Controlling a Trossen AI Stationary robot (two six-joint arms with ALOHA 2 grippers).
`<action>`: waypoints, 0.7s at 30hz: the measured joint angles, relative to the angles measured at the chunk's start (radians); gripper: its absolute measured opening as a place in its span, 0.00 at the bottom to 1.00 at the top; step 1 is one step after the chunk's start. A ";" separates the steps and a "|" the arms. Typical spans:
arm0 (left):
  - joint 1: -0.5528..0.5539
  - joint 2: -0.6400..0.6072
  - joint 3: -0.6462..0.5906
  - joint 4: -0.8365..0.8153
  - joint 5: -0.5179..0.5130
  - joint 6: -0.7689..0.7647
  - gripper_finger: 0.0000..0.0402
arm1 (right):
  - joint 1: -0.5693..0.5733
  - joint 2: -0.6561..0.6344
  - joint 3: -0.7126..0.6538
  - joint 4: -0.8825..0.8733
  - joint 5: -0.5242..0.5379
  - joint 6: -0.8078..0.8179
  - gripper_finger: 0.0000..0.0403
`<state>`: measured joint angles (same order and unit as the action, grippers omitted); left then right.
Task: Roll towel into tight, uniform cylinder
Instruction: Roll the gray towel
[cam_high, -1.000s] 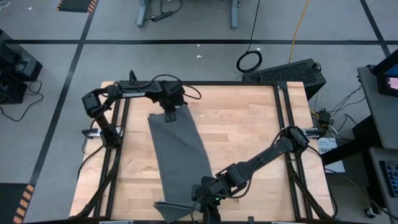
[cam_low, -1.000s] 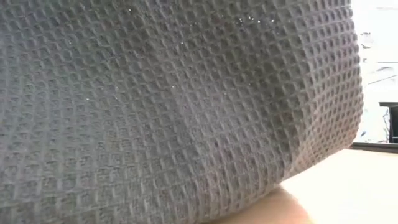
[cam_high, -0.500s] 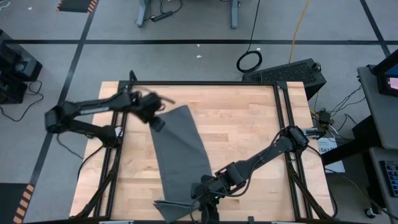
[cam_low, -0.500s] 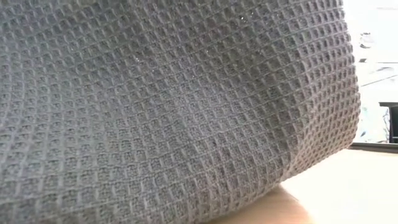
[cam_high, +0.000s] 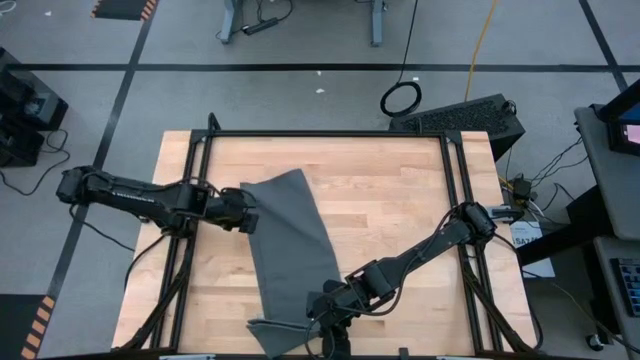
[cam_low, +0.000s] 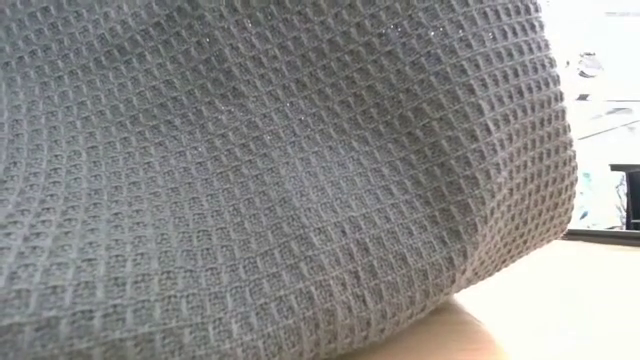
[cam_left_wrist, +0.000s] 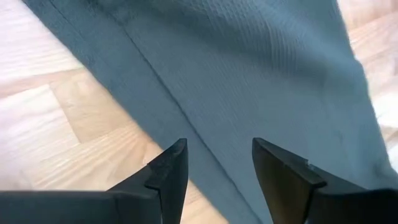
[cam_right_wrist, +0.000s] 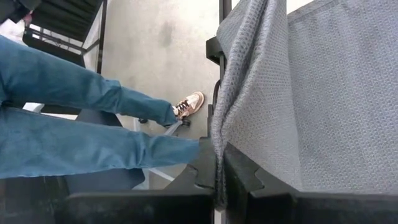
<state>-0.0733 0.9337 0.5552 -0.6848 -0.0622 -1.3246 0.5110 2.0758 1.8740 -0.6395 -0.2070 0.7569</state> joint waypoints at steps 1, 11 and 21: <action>-0.006 0.005 0.000 0.006 -0.006 -0.011 0.45 | 0.000 0.000 0.000 0.000 0.000 -0.001 0.00; -0.060 0.121 0.000 0.033 -0.013 -0.210 0.45 | -0.001 0.000 0.000 0.000 0.000 -0.009 0.00; -0.061 0.309 0.001 0.184 0.037 -0.216 0.45 | -0.001 0.000 0.000 0.000 0.001 -0.009 0.00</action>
<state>-0.1347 1.2430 0.5560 -0.5004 -0.0252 -1.5403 0.5098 2.0758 1.8740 -0.6399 -0.2058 0.7479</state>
